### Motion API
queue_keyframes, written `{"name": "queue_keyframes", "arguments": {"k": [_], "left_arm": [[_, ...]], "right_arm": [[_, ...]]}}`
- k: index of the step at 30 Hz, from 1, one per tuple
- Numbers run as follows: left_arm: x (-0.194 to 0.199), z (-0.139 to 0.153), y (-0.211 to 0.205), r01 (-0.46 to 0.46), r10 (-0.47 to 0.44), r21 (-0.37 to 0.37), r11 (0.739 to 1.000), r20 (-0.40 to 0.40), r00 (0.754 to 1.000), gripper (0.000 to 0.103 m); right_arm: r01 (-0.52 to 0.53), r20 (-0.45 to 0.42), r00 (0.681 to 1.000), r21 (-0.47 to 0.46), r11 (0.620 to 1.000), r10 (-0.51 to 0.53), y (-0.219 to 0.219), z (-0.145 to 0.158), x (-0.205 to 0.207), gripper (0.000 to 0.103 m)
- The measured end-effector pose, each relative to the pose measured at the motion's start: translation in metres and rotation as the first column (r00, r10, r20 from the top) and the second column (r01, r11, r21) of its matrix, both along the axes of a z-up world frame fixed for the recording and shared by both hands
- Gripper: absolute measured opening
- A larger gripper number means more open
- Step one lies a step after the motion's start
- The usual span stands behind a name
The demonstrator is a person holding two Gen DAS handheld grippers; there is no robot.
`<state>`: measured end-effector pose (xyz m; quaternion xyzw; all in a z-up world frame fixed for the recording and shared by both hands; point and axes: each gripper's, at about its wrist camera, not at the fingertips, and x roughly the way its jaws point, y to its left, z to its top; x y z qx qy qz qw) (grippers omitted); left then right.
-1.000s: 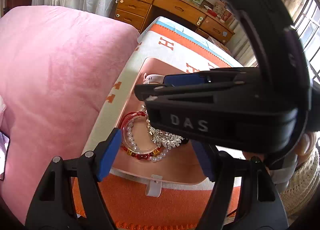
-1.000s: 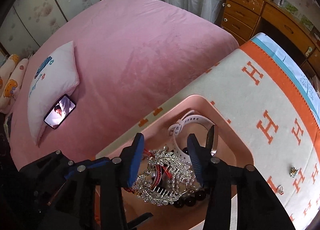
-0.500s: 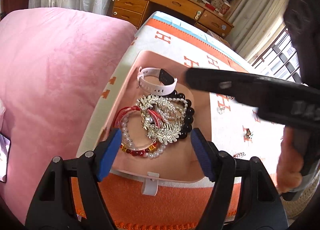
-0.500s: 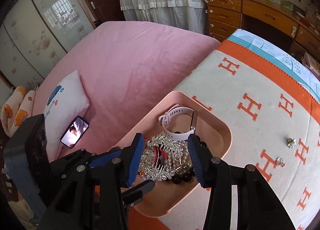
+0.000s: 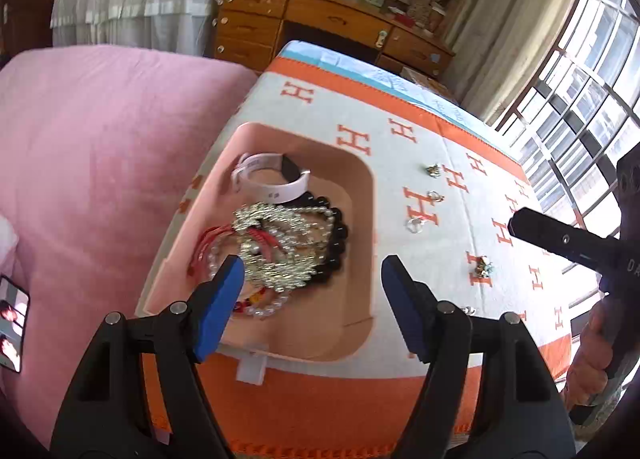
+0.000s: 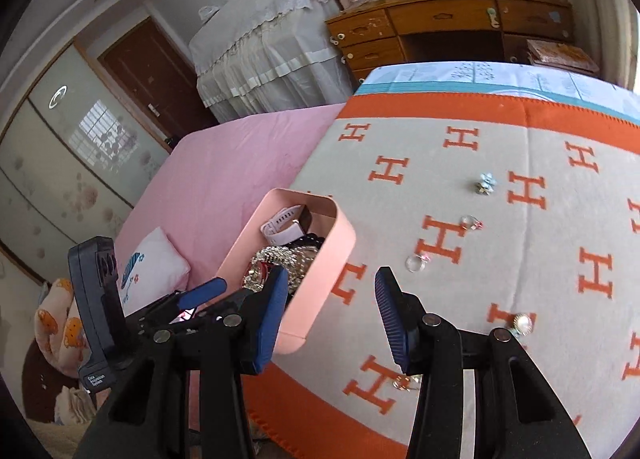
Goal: Organize jewelry
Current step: 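Move both tools from the box to the pearl safety pin and pearl ring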
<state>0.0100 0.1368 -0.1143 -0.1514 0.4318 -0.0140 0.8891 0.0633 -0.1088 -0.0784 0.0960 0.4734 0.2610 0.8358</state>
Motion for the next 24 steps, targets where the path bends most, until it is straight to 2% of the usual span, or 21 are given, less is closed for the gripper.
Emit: {"name": "queue_keyframes", "arguments": {"k": [7,12,16,21,24], "left_arm": [[0.005,0.025,-0.056,0.121,-0.124,0.057,0.991,0.059,0.991,0.069],[0.011,0.029,-0.104,0.263,-0.272,0.129,0.956,0.054,0.961,0.069],[0.014,0.022,-0.137,0.387,-0.394,0.163,0.907,0.011,0.919,0.069],[0.024,-0.003,-0.169,0.521,-0.514,0.161,0.838,-0.083,0.854,0.069],[0.03,-0.02,-0.181,0.575,-0.559,0.18,0.798,-0.137,0.818,0.061]], "right_arm": [[0.16,0.023,0.987,0.038,0.986,-0.161,-0.082,0.002,-0.026,0.046],[0.252,0.053,0.966,0.014,0.968,-0.253,-0.118,0.008,-0.035,0.046],[0.299,0.077,0.952,-0.039,0.953,-0.296,-0.134,0.01,-0.04,0.046],[0.352,0.058,0.936,-0.096,0.931,-0.348,-0.151,-0.012,-0.047,0.046],[0.382,0.049,0.924,-0.159,0.91,-0.38,-0.157,-0.031,-0.046,0.046]]}}
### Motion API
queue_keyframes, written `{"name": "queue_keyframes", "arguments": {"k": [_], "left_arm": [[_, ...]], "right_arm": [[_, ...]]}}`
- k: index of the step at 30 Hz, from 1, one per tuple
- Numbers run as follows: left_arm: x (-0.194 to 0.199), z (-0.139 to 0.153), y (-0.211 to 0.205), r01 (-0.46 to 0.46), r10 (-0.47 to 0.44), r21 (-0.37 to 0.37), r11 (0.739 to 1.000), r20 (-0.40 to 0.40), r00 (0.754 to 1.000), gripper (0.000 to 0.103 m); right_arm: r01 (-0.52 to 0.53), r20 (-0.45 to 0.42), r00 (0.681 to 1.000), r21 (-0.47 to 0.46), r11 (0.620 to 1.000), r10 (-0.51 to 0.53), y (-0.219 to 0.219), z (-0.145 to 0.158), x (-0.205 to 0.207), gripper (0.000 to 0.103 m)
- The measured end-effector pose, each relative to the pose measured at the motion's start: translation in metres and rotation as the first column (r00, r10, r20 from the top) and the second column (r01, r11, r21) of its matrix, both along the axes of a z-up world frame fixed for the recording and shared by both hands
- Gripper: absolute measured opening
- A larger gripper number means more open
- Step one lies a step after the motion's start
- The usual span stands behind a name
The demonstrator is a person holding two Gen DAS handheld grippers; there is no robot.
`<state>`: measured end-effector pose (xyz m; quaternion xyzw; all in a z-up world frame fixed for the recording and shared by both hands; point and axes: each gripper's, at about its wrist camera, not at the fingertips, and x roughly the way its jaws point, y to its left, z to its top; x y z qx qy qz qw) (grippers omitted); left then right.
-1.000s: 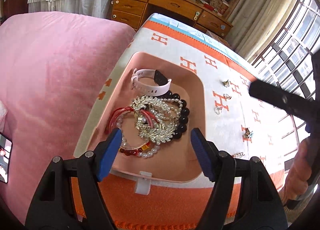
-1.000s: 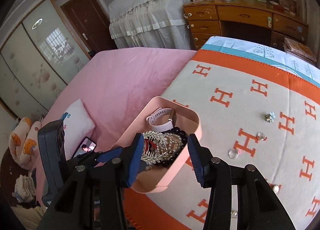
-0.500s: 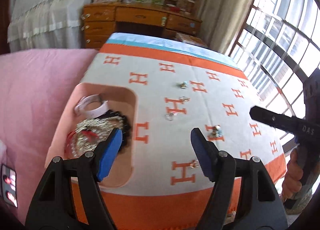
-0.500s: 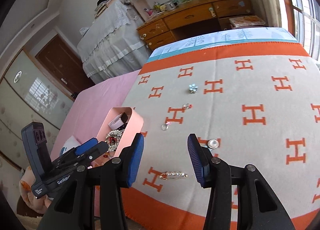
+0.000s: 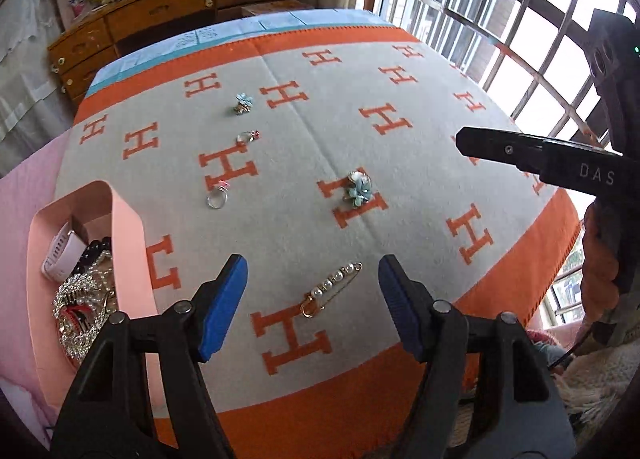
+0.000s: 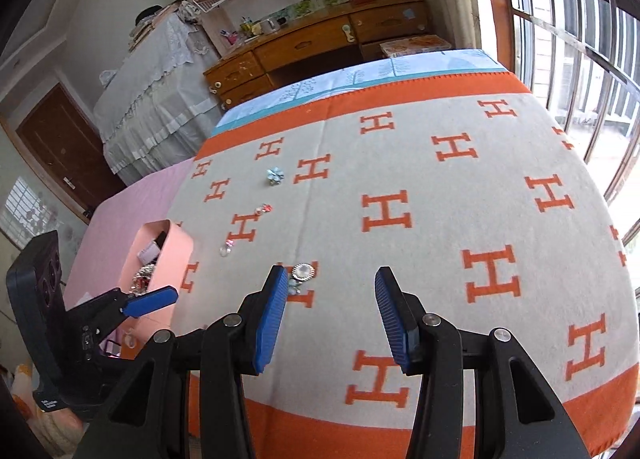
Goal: Organize jewelry
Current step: 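Move both tools from the box to the pearl safety pin and pearl ring, then grasp the pearl safety pin with the left tool while the right tool grasps the white pearl ring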
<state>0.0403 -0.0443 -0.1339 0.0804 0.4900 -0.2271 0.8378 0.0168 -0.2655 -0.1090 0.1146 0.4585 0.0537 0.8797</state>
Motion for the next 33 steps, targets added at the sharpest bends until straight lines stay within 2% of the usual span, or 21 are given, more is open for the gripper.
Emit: {"name": "queue_keyframes", "arguments": {"k": [5,12,14,18,20,21,22,27,29,33], "left_arm": [[0.012,-0.025,-0.007,0.059,-0.055,0.047,0.997,-0.075,0.996,0.039],[0.015,-0.034,-0.019,0.15,-0.14,0.062,0.987,-0.132,0.981,0.034],[0.014,-0.035,-0.022,0.169,-0.158,0.064,0.983,-0.15,0.976,0.029],[0.013,-0.036,-0.029,0.201,-0.187,0.121,0.972,-0.121,0.975,0.024],[0.012,-0.036,-0.031,0.207,-0.192,0.122,0.971,-0.124,0.974,0.016],[0.012,-0.036,-0.031,0.203,-0.187,0.126,0.971,-0.122,0.975,0.014],[0.011,-0.036,-0.031,0.2,-0.185,0.128,0.971,-0.122,0.975,0.005],[0.013,-0.035,-0.028,0.115,-0.104,0.114,0.987,-0.098,0.99,0.005],[0.014,-0.035,-0.024,0.084,-0.075,0.084,0.993,-0.103,0.992,0.005],[0.015,-0.032,-0.011,0.025,-0.022,0.021,0.999,-0.115,0.993,0.005]], "right_arm": [[-0.003,-0.045,0.999,-0.002,1.0,0.003,0.0,-0.024,0.005,0.046],[-0.014,-0.064,0.998,0.0,1.0,0.014,0.004,-0.035,0.009,0.046],[-0.015,-0.067,0.998,0.002,1.0,0.015,0.004,-0.036,0.01,0.046],[-0.026,-0.075,0.997,0.0,1.0,0.026,0.008,-0.04,0.013,0.046],[-0.034,-0.08,0.996,-0.003,0.999,0.034,0.01,-0.042,0.014,0.046],[-0.04,-0.082,0.996,-0.006,0.999,0.04,0.011,-0.043,0.015,0.046],[-0.048,-0.083,0.995,-0.011,0.999,0.047,0.012,-0.044,0.016,0.046],[-0.105,-0.066,0.993,-0.075,0.992,0.1,0.028,-0.049,0.024,0.046],[-0.131,-0.055,0.991,-0.111,0.985,0.126,0.035,-0.053,0.029,0.045],[-0.17,-0.081,0.984,-0.157,0.973,0.158,0.046,-0.066,0.043,0.036]]}}
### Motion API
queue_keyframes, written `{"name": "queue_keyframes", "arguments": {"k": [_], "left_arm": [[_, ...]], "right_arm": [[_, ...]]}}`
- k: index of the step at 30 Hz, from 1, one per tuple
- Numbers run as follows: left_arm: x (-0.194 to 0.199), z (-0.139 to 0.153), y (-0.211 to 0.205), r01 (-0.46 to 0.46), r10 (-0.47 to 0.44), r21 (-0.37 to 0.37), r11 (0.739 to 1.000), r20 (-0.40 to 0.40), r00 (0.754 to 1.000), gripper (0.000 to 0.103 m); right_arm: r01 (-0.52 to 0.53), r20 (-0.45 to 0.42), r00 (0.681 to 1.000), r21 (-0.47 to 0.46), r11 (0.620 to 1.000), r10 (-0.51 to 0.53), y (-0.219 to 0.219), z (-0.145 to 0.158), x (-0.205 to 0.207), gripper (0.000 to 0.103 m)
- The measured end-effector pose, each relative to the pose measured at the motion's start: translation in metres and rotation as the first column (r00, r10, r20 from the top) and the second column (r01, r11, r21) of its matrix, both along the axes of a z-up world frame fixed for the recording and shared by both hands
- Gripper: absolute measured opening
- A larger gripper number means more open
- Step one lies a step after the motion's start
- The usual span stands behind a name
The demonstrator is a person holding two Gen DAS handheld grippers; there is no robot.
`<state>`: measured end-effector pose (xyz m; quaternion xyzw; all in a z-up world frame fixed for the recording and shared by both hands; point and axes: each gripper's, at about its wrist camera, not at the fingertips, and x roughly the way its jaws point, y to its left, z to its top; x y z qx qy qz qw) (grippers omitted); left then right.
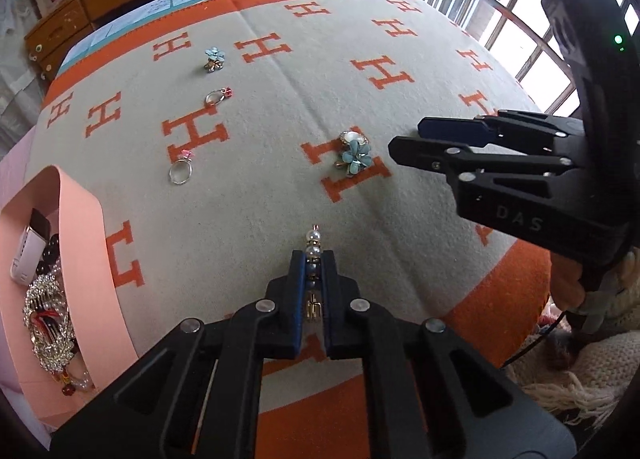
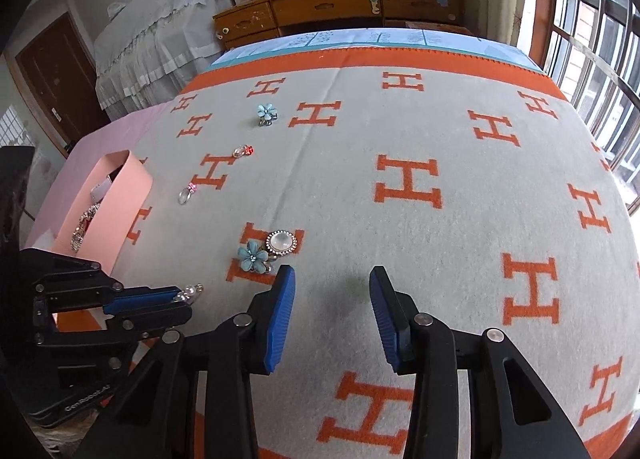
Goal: Organize jewelry
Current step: 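Grasp the pearl safety pin with the left tool while the right tool grasps the white pearl ring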
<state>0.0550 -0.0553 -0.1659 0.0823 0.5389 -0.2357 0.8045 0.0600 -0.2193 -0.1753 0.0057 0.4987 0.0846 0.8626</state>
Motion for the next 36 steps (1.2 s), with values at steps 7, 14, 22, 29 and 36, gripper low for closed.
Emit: {"name": "queue_keyframes", "arguments": {"k": [7,14,22,29,36], "left_arm": [[-0.001,0.006,0.021,-0.068,0.068,-0.069,0.995,-0.002,0.998,0.005],[0.005,0.003,0.042,-0.139,0.136,-0.12,0.983,-0.032,0.99,0.005],[0.004,-0.001,0.049,-0.16,0.154,-0.15,0.976,-0.048,0.987,0.005],[-0.001,0.003,0.053,-0.165,0.162,-0.172,0.971,-0.031,0.986,0.005],[-0.006,0.017,0.064,-0.173,0.176,-0.204,0.964,-0.003,0.984,0.005]], "right_arm": [[-0.113,0.02,0.993,-0.063,0.992,0.114,0.032,-0.005,0.011,0.036],[-0.141,0.062,0.987,-0.146,0.979,0.151,0.055,-0.01,0.015,0.024],[-0.101,0.09,0.989,-0.18,0.979,0.119,0.053,-0.012,0.009,0.017],[-0.098,0.121,0.984,-0.233,0.967,0.129,0.059,-0.012,-0.002,0.013],[-0.077,0.13,0.987,-0.157,0.985,0.098,0.049,-0.001,-0.007,0.013]]}}
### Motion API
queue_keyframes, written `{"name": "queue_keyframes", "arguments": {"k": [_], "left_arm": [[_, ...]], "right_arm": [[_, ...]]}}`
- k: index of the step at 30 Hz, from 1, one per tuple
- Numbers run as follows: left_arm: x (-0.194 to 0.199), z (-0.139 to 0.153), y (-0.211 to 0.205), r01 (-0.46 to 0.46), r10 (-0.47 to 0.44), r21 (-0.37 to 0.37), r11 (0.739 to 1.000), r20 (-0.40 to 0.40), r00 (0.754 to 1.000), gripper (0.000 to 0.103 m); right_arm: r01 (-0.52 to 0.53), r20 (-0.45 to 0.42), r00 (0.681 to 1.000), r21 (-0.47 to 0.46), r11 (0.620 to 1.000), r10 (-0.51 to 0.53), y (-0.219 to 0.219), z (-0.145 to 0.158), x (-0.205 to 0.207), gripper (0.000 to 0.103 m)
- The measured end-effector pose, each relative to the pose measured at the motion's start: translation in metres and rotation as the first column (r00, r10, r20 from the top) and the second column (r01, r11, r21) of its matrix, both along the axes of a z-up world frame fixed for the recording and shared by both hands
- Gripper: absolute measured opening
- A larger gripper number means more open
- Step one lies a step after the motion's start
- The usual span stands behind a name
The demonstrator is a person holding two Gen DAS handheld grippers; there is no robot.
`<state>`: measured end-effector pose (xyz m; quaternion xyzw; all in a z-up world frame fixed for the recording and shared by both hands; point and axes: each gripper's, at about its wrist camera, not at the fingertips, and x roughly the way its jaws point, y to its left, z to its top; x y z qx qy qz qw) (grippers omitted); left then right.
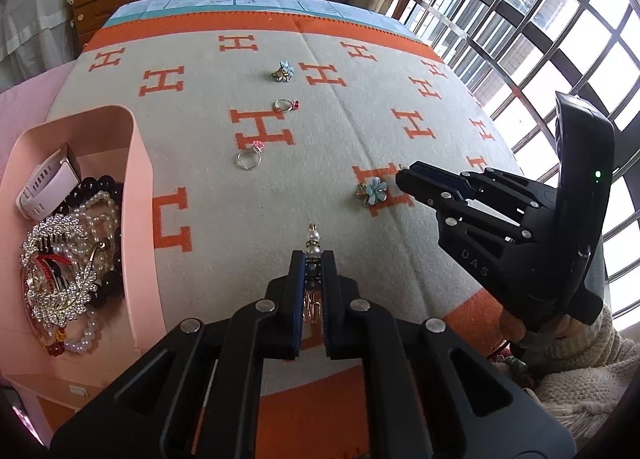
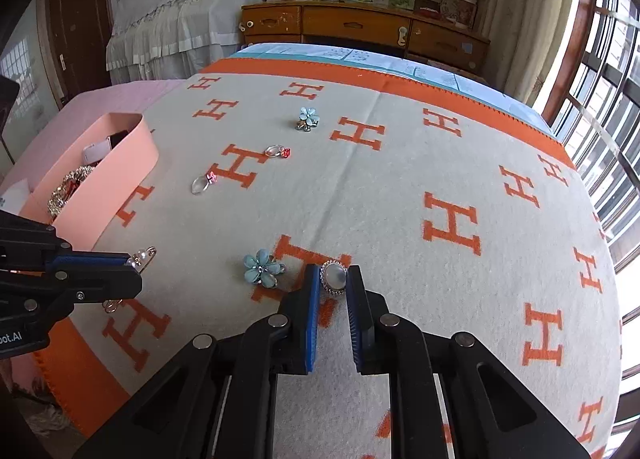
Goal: Organize jewelry
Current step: 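Grasp the pearl safety pin with the left tool while the right tool grasps the white pearl ring, then carry the pin and ring over the pink box and open both tools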
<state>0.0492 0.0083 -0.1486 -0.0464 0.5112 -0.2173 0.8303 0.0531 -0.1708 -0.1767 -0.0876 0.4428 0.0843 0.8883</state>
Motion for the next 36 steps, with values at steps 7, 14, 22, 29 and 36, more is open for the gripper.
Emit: {"name": "queue_keyframes", "arguments": {"k": [7,14,22,29,36], "left_arm": [[-0.01,0.04,0.03,-0.056,0.058,-0.028,0.998,0.086,0.995,0.005],[-0.02,0.073,0.094,-0.221,0.219,-0.006,0.975,0.15,0.964,0.005],[-0.029,0.075,0.157,-0.371,0.373,-0.043,0.928,0.122,0.92,0.005],[-0.022,0.061,0.165,-0.392,0.395,-0.05,0.919,0.078,0.915,0.005],[-0.014,0.033,0.141,-0.326,0.326,-0.035,0.945,0.016,0.945,0.005]], "right_arm": [[-0.058,0.054,0.997,0.033,0.998,0.057,0.015,0.039,-0.013,0.013],[-0.233,0.123,0.967,0.05,0.971,0.225,0.074,0.09,-0.022,0.013],[-0.415,0.157,0.904,0.1,0.904,0.398,0.161,0.126,-0.016,0.013],[-0.417,0.052,0.908,0.185,0.89,0.415,0.213,0.11,0.03,0.013],[-0.371,-0.055,0.92,0.2,0.907,0.388,0.237,0.064,0.073,0.013]]}}
